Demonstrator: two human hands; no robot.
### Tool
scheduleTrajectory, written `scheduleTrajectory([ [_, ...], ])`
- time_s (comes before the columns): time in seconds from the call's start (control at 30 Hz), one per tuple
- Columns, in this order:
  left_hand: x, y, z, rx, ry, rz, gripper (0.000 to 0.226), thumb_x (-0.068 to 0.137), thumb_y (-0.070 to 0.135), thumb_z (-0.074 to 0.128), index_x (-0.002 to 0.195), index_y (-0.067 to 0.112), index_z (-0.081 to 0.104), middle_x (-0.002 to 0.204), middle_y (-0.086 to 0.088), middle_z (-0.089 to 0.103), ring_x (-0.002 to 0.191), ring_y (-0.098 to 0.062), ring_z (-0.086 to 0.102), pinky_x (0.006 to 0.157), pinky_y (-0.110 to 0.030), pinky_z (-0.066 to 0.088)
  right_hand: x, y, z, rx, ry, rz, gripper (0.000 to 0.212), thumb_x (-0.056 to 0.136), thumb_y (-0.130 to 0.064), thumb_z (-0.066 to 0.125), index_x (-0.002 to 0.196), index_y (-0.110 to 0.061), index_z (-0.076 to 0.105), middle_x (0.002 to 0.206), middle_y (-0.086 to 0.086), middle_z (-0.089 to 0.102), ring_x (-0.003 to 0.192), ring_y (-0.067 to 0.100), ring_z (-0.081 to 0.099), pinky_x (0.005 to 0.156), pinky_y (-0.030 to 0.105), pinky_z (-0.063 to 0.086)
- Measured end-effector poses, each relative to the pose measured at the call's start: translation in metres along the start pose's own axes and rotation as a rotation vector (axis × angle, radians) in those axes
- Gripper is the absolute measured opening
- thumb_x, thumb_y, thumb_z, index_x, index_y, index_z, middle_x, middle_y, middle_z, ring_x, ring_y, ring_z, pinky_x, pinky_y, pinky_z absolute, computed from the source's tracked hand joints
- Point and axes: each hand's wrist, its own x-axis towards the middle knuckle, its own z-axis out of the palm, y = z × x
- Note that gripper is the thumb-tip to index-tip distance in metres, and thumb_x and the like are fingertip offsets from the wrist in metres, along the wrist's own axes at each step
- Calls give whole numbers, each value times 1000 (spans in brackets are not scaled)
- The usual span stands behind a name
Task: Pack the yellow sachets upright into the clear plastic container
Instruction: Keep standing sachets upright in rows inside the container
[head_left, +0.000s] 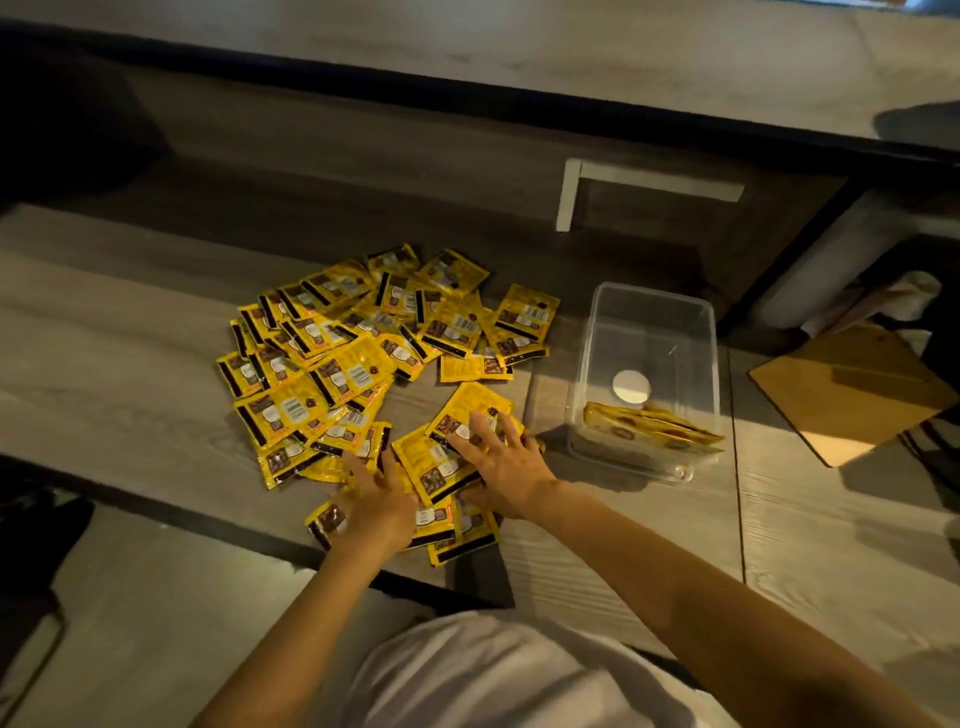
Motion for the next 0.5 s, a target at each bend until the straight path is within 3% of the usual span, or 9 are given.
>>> scheduleTrajectory([
  [0.1,0,1,10,-44,89,103,69,98,29,37,149,23,-8,151,-12,-32,141,-42,-17,113,-58,16,-1,2,0,-55,79,17,68,95,-43,41,149,-31,2,158,10,-5,144,41,-9,116,56,7],
  [0.27,5,24,4,24,158,296,74,91,25,50,148,30,3,156,-14,-14,145,-35,-2,115,-51,14,-2,10,-3,-91,196,110,63,95,-21,47,147,-12,13,148,20,23,140,41,15,111,52,25],
  [0.37,8,44,-3,-29,84,333,81,89,15,54,149,22,0,157,-12,-9,146,-33,-2,118,-48,9,-5,17,-8,-105,208,142,61,92,-6,47,144,-3,16,142,22,32,134,41,29,105,47,36],
  [0.5,9,60,-11,-99,103,360,75,89,-3,48,149,12,6,158,-9,-3,147,-27,0,117,-39,13,-9,25,-14,-128,247,122,53,91,-4,48,140,-2,28,138,20,39,127,38,40,98,45,42],
])
